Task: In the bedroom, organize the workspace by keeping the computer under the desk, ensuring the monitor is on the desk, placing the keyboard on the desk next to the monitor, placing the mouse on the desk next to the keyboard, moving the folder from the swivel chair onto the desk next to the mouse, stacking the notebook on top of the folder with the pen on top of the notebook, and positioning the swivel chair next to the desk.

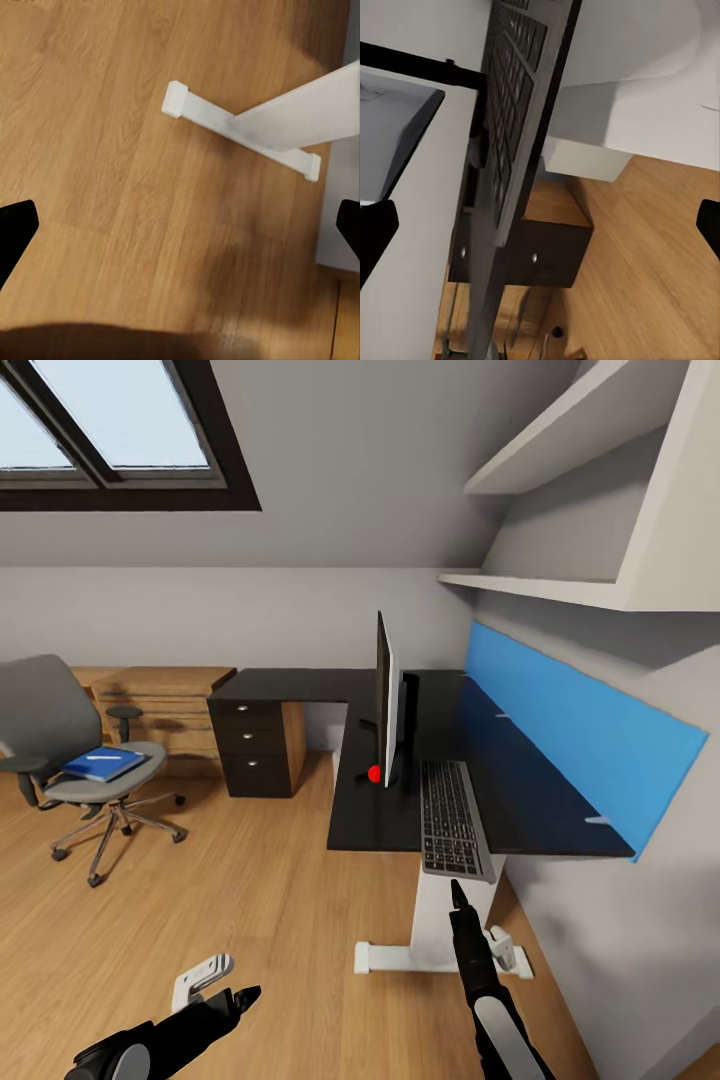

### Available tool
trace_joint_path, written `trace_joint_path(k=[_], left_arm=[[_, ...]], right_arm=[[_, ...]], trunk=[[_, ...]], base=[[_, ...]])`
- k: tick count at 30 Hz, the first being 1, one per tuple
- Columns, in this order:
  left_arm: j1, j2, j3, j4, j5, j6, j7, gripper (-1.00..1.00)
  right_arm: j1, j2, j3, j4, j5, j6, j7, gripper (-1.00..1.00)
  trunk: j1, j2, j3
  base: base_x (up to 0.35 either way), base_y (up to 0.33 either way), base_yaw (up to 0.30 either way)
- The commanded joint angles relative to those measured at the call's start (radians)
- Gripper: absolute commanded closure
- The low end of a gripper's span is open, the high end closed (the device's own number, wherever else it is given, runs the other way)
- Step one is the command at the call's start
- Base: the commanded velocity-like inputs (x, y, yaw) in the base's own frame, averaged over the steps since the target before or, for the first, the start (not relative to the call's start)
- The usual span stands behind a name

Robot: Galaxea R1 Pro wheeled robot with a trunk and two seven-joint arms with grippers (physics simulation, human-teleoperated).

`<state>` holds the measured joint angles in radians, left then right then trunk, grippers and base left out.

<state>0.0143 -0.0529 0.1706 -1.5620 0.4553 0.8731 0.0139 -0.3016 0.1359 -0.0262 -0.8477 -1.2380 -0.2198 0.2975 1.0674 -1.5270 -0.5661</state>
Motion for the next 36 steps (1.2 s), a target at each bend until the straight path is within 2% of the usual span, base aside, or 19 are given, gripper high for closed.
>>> trace_joint_path(k=[1,12,22,36], left_arm=[[0.000,-0.001,0.002,-0.001,0.005,0.005,0.001,-1.00],[0.000,-0.001,0.003,-0.001,0.005,0.004,-0.001,-1.00],[0.000,-0.001,0.004,-0.001,0.005,0.004,0.000,-1.00],[0.000,-0.001,0.004,0.006,0.005,0.004,0.000,-1.00]], right_arm=[[-0.001,0.001,-0.001,0.001,-0.011,0.000,0.008,-1.00],[-0.001,0.001,-0.003,0.002,-0.011,0.001,0.006,-1.00],[-0.001,0.002,-0.003,0.002,-0.011,0.000,0.006,-1.00],[-0.001,0.002,0.000,0.001,-0.011,0.000,0.010,-1.00]], trunk=[[-0.004,0.007,0.002],[-0.008,0.014,0.006],[-0.008,0.014,0.006],[-0.008,0.014,0.006]], base=[[0.000,0.000,0.000],[0.000,0.000,0.000],[0.140,0.000,0.000],[0.006,0.000,0.000]])
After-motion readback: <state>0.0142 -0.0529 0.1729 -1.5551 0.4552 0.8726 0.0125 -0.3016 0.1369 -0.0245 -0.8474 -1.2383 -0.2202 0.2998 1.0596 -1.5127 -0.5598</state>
